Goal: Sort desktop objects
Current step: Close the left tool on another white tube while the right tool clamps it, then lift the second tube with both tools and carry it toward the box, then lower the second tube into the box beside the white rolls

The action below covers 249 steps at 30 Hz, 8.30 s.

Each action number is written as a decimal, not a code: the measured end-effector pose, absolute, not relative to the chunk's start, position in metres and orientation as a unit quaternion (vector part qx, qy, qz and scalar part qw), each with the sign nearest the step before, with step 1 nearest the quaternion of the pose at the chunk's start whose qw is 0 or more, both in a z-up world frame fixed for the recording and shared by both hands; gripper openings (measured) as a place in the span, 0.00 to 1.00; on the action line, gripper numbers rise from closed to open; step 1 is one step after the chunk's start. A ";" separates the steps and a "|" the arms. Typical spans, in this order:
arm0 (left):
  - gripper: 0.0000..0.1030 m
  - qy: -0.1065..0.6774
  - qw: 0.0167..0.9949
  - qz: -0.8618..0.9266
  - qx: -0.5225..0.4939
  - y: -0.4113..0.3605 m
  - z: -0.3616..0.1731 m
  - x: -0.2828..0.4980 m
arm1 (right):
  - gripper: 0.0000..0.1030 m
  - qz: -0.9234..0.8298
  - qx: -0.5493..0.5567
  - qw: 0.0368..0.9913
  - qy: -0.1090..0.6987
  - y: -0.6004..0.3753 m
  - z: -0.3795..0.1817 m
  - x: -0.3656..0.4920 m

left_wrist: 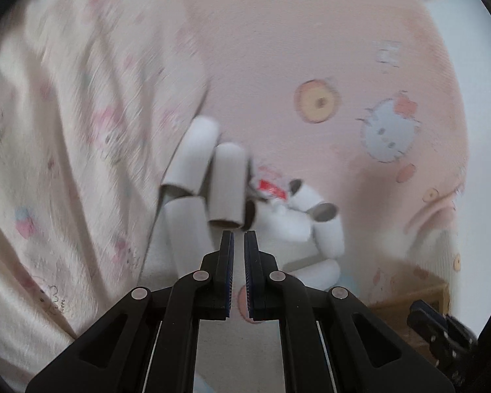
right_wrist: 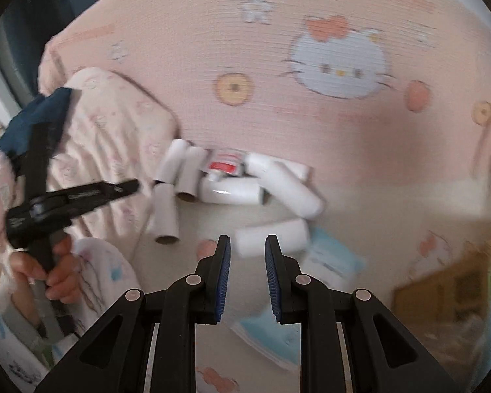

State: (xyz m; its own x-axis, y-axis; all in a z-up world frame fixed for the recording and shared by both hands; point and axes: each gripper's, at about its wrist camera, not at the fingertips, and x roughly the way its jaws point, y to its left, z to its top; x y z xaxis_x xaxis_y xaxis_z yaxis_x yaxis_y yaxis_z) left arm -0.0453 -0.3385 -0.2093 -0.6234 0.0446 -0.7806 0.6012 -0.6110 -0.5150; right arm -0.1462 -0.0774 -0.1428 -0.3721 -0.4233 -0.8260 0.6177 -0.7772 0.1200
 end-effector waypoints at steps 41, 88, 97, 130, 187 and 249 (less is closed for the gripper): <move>0.44 0.536 0.160 -0.667 0.493 -0.378 -0.286 -0.080 | 0.57 -0.669 0.574 0.449 0.147 -0.243 -0.287 -0.182; 0.35 0.371 -0.027 -0.741 0.559 -0.205 -0.277 -0.082 | 0.38 -0.715 0.626 0.313 -0.006 -0.076 -0.294 -0.126; 0.35 0.312 -0.072 -0.748 0.582 -0.148 -0.282 -0.074 | 0.38 -0.725 0.627 0.285 0.008 -0.036 -0.291 -0.106; 0.43 0.482 -0.102 -0.666 0.560 -0.146 -0.328 -0.058 | 0.39 -0.723 0.640 0.259 0.006 0.011 -0.296 -0.090; 0.45 0.221 -0.195 -0.850 0.437 0.029 -0.068 -0.152 | 0.39 -0.897 0.373 0.224 -0.075 0.167 -0.075 -0.096; 0.44 0.105 -0.136 -0.728 0.664 0.108 -0.139 -0.289 | 0.39 -0.791 0.553 0.256 -0.052 0.244 -0.143 -0.227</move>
